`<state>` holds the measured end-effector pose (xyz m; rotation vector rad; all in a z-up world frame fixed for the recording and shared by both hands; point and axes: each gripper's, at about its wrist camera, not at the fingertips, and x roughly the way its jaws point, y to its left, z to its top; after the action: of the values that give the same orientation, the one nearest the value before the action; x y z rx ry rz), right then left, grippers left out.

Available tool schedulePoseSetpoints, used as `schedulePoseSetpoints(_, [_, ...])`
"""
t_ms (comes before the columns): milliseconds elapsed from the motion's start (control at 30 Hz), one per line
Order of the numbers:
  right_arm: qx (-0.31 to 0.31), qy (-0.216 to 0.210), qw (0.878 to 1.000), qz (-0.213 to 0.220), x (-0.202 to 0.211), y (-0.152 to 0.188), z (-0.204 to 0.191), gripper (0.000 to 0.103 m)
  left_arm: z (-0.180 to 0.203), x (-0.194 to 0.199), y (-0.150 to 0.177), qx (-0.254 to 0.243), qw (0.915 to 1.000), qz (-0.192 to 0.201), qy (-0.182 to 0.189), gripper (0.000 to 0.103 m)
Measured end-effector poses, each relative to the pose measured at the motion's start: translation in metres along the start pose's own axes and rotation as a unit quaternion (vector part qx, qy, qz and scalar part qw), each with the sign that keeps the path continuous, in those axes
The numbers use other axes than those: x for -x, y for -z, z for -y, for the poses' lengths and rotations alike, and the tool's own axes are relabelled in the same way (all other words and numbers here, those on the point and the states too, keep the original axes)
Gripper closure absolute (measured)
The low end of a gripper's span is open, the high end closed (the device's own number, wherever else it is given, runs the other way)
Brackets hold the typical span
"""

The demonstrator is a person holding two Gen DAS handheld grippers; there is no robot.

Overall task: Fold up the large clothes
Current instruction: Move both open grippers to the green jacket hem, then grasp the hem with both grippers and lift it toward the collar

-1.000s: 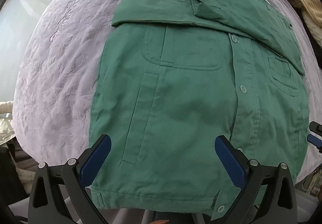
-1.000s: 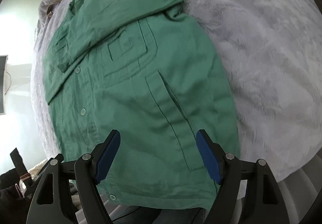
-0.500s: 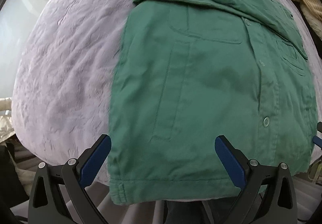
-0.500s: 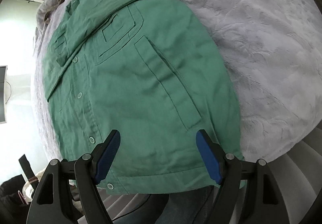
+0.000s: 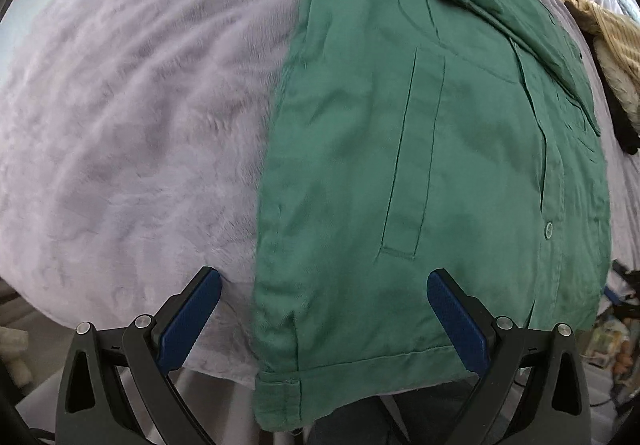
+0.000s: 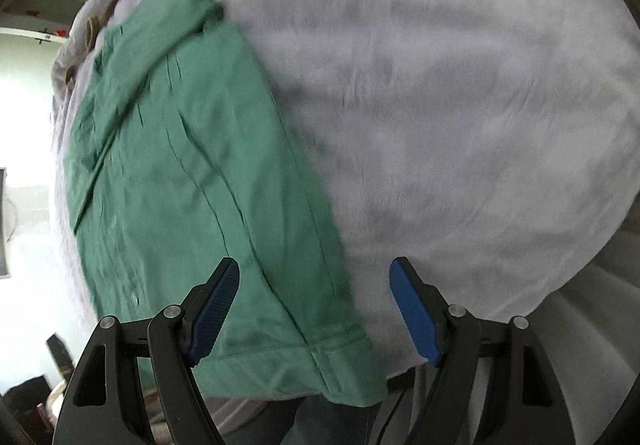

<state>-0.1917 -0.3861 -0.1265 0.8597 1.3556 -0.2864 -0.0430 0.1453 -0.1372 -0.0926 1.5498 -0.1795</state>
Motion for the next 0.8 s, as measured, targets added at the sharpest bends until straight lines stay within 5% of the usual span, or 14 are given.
schedulePoseSetpoints(133, [0.017,-0.065,0.998,-0.017,-0.003,0.013,-0.013,0.022,0.004,-0.005,0.009,-0.020,0.9986,-0.021,0.044,0.000])
schedulePoseSetpoints(233, [0.005,-0.185,0.981,-0.048,-0.004,0.014,-0.021,0.022,0.014,-0.008,0.022,-0.041,0.9965,-0.039,0.063,0.000])
schedulePoseSetpoints(300, [0.001,-0.227,0.972,-0.065,-0.008,0.014,-0.026,0.022,0.015,-0.008,0.026,-0.055,0.9958,-0.046,0.057,0.000])
schedulePoseSetpoints(533, [-0.012,-0.139,0.986,-0.096,-0.035,0.016,-0.019,0.022,0.010,-0.010,0.035,-0.035,0.9958,-0.057,0.063,0.000])
schedulePoseSetpoints(633, [-0.012,-0.135,0.986,-0.100,-0.033,0.018,-0.022,0.036,0.005,-0.004,0.030,-0.014,0.9966,-0.052,0.063,0.001])
schedulePoseSetpoints(700, [-0.011,-0.138,0.984,-0.113,-0.032,0.016,-0.024,0.077,0.003,-0.002,0.030,-0.013,0.9975,-0.050,0.048,0.016])
schedulePoseSetpoints(767, [-0.010,-0.153,0.982,-0.108,-0.029,0.016,-0.027,0.079,-0.001,-0.001,0.030,-0.026,0.9980,-0.053,0.023,0.050])
schedulePoseSetpoints(800, [-0.016,-0.175,0.979,-0.106,-0.027,0.016,-0.029,0.080,-0.002,0.002,0.030,-0.035,0.9976,-0.054,0.027,0.055])
